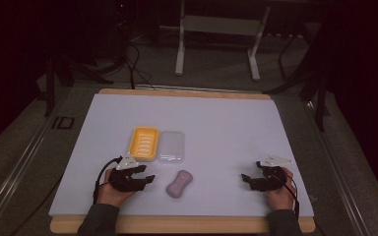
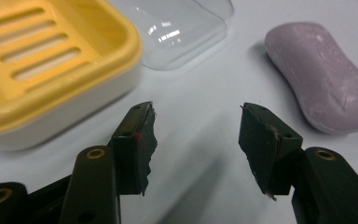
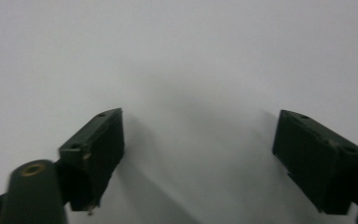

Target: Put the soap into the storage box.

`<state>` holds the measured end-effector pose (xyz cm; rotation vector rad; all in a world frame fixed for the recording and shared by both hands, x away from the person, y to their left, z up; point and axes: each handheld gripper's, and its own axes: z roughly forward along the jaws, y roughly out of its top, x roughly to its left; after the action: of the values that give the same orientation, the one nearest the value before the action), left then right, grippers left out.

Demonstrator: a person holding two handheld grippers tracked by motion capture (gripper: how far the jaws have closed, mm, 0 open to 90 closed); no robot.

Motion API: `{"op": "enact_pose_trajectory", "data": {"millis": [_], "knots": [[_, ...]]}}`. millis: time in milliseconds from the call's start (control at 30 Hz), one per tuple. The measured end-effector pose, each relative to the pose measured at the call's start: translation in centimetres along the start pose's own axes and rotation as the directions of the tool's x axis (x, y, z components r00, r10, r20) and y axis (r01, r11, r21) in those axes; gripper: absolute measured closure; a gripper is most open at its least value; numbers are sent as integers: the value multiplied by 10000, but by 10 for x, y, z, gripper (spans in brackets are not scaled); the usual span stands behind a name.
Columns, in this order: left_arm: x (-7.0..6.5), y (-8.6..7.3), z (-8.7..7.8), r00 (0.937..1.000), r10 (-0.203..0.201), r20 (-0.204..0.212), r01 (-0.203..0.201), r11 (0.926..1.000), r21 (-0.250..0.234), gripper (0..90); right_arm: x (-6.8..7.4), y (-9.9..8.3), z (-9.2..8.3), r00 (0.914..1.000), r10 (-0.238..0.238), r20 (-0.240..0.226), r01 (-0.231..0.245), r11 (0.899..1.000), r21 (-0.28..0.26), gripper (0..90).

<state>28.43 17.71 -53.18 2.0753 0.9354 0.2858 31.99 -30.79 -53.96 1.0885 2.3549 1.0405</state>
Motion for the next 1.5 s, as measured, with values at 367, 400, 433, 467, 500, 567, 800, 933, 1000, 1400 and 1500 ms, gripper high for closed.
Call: {"op": "enact_pose_trajectory", "data": {"millis": [367,400,433,467,500,567,800,933,1000,1400,1500], "knots": [[-3,4,-6,9998,34,-220,-33,10000,50,455,3,-3,-7,9996,-196,217,211,9971,-730,171],[-3,4,-6,9997,36,-248,-34,10000,78,454,3,-3,-7,9995,-198,229,214,9971,-734,171],[-3,5,-6,9997,40,-254,-37,10000,92,454,3,-3,-7,9996,-177,242,195,9969,-756,171],[-4,5,-7,9997,54,-259,-51,9999,143,453,3,-4,-7,9995,-168,250,187,9968,-771,172],[-5,6,-7,9997,62,-247,-58,9999,155,453,3,-4,-7,9996,-156,256,176,9967,-788,171],[-6,8,-7,9996,147,-261,-141,9996,236,453,3,-4,-8,9995,-141,270,163,9966,-813,172],[-12,14,-8,9983,399,-420,-369,9969,701,448,4,-4,-8,9992,-261,300,285,9961,-831,172],[-13,16,-9,9983,361,-454,-320,9957,870,444,5,-4,-7,9990,-324,293,346,9963,-785,172],[-14,17,-9,9983,380,-440,-340,9954,893,444,5,-4,-7,9989,-360,294,382,9961,-790,172],[-20,24,-6,9974,595,-416,-544,9919,1145,443,5,-4,-8,9991,-299,300,324,9957,-865,172],[-22,26,-5,9968,675,-424,-620,9908,1206,441,5,-4,-8,9991,-299,305,325,9955,-888,171]]}}
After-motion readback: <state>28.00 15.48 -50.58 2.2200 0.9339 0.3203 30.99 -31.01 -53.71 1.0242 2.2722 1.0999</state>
